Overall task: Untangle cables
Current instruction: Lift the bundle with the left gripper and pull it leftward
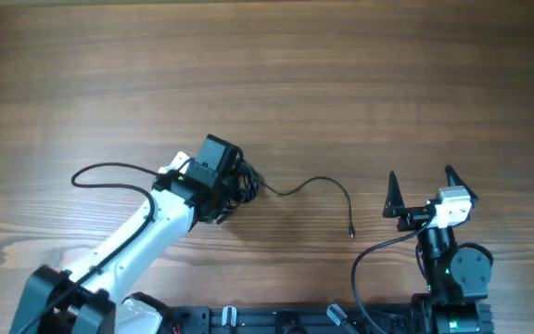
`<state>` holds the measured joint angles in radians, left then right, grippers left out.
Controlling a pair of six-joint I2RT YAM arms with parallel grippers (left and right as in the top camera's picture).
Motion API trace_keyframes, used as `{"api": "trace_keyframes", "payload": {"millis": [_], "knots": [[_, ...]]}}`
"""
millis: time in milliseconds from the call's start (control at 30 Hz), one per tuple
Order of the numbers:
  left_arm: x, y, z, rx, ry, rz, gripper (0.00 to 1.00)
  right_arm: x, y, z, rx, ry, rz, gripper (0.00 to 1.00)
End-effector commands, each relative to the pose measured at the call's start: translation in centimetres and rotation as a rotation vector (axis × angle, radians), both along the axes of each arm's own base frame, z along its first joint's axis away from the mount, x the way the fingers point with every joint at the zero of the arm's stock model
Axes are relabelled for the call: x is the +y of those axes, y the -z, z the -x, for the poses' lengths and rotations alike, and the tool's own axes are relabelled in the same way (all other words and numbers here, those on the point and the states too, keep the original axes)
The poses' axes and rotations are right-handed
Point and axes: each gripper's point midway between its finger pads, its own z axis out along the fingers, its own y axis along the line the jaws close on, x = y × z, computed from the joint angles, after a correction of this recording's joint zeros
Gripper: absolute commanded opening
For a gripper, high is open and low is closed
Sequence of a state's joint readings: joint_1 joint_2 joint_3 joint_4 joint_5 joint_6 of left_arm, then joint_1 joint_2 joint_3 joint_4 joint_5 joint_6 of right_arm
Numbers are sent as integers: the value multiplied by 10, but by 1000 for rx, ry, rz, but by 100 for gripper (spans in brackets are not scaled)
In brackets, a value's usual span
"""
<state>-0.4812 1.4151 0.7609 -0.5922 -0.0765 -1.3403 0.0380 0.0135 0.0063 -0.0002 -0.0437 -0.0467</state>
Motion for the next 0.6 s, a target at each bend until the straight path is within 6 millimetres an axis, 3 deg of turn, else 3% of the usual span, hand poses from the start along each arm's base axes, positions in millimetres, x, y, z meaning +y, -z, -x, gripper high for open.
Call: {"api": "trace_keyframes", "payload": {"millis": [0, 167, 367, 400, 467, 567], "knots": [[-5, 21, 12, 105, -106, 47, 32, -3, -1, 0, -8, 15, 5, 100], [-7, 39, 19, 180, -157, 55, 37, -3, -1, 0, -8, 14, 5, 100], [-20, 39, 15, 159, -130, 88, 48, -3, -1, 0, -8, 15, 5, 100], [-20, 39, 14, 158, -130, 88, 43, -3, -1, 0, -8, 15, 5, 100], [-18, 36, 12, 143, -92, 82, 5, -3, -1, 0, -8, 15, 5, 100], [-11, 17, 1, 58, 31, 62, 4, -3, -2, 0, -8, 15, 5, 100]]}}
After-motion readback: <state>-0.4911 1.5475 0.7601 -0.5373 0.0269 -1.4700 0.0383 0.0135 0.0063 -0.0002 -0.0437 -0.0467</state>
